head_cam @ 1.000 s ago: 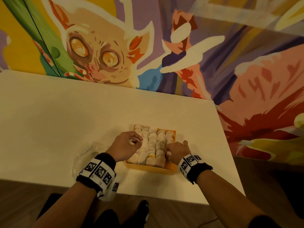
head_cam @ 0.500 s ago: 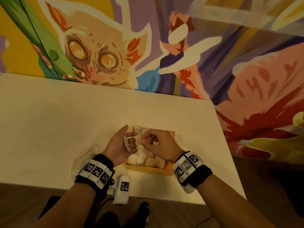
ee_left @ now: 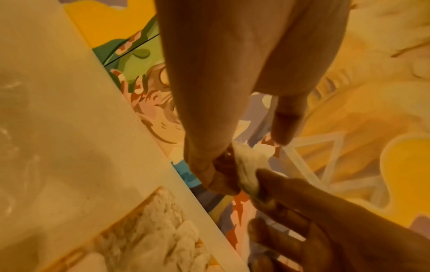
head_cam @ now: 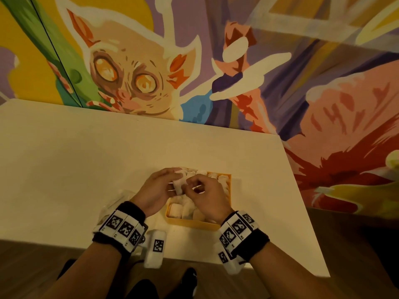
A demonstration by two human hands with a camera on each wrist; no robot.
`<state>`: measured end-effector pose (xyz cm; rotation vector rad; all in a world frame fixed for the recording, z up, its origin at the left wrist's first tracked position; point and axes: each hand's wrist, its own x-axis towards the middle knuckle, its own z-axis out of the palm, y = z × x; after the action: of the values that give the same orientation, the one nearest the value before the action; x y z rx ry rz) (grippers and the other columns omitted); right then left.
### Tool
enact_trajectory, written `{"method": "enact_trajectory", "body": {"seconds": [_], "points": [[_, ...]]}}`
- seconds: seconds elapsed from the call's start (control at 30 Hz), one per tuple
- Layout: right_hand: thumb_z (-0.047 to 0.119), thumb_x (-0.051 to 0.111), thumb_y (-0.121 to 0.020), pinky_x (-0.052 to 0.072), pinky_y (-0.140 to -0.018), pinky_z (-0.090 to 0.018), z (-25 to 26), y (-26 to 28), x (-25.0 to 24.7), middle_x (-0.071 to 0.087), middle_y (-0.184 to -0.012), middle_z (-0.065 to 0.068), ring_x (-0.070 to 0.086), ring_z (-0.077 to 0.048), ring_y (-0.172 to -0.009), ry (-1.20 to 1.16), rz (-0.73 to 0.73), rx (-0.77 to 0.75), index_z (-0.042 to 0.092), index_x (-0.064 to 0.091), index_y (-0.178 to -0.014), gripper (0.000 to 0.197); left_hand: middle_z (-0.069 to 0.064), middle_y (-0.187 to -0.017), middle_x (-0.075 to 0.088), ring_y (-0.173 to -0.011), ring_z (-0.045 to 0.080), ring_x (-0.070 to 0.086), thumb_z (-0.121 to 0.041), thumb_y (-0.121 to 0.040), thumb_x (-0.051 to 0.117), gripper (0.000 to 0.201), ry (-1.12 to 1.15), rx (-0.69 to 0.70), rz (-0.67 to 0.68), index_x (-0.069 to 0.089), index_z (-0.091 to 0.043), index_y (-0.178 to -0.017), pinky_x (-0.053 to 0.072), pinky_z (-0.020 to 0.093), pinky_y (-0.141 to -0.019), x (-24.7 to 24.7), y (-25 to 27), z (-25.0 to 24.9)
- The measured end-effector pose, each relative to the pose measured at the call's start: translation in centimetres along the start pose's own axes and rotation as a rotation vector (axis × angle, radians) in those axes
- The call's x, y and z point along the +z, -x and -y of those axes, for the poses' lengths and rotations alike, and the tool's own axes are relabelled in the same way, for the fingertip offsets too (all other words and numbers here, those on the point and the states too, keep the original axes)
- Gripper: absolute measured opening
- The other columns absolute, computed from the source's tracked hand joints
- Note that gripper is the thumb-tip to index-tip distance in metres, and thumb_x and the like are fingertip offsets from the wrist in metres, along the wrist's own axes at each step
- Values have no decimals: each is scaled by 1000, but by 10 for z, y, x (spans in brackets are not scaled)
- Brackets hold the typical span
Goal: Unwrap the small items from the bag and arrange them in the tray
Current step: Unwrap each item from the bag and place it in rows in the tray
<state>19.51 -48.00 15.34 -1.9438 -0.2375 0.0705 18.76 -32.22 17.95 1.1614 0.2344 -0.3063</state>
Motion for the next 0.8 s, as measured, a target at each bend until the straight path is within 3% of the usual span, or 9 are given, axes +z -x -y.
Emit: {"method": "enact_trajectory", "body": {"seconds": [0.07, 0.13, 0.23, 0.3, 0.43, 0.53, 0.63, 0.7, 0.8], "points": [[22, 72, -86, 54, -73, -21, -4, -1, -5, 69, -83, 9, 65, -4, -77, -43, -12, 19, 22, 69, -87, 3, 19, -99, 69, -85, 26, 66, -3, -92, 58, 13, -158, 55, -65, 67, 1, -101, 56, 34, -77, -4, -1, 3], [22, 73, -85, 54, -73, -21, -9, 0, -7, 67, -82, 11, 65, -4, -78, -57, -10, 23, 27, 67, -84, 8, 19, -94, 70, -82, 26, 64, -6, -89, 65, 13, -284, 124, -156, 69, 4, -98, 57, 29, -71, -6, -2, 6], [21, 74, -84, 52, -72, -20, -9, 0, -10, 66, -84, 9, 64, -5, -77, -69, 4, 37, 25, 66, -88, 10, 1, -80, 73, -71, 7, 65, -10, -87, 70, 5, -448, 280, -234, 74, -8, -90, 54, 17, -63, -3, -3, 6], [22, 77, -82, 52, -70, -19, -3, -2, -13, 66, -91, 9, 64, -5, -78, -79, 12, 52, 21, 66, -98, 20, -18, -75, 71, -69, -4, 64, -14, -86, 71, 11, -617, 402, -214, 74, -24, -83, 49, 10, -65, -1, -2, 4], [24, 75, -84, 52, -69, -19, 6, -11, -23, 71, -92, 4, 63, -5, -76, -31, -8, -10, 16, 72, -98, 17, -25, -77, 68, -73, 4, 59, -22, -84, 73, 23, -855, 537, -155, 69, -43, -77, 42, 8, -61, 1, -2, 3], [22, 75, -84, 53, -69, -23, 7, -13, -26, 71, -81, -1, 63, -11, -73, -40, -49, -26, 14, 74, -87, 8, -31, -84, 68, -78, 2, 59, -27, -85, 72, 16, -816, 551, -168, 69, -42, -79, 41, 10, -63, 2, -3, 1], [18, 75, -83, 53, -71, -27, 8, -14, -26, 70, -77, -3, 62, -11, -70, -66, -43, -35, 18, 72, -83, 4, -24, -87, 71, -82, -5, 64, -19, -89, 69, 14, -775, 469, -11, 71, -32, -87, 44, 6, -71, 3, -2, 2], [17, 76, -82, 55, -73, -33, 7, -15, -27, 69, -76, -2, 62, -12, -71, -81, -43, -22, 21, 70, -82, 7, -9, -83, 75, -78, 4, 69, -12, -90, 67, 11, -715, 420, 22, 72, -22, -88, 51, 16, -73, 1, -2, 7], [23, 77, -82, 56, -76, -35, 5, -15, -30, 66, -81, 5, 63, -10, -74, -96, -14, 1, 25, 70, -88, 9, 2, -79, 73, -74, 20, 70, -15, -91, 66, 7, -699, 344, -3, 72, -16, -88, 59, 39, -64, -1, -3, 10]]}}
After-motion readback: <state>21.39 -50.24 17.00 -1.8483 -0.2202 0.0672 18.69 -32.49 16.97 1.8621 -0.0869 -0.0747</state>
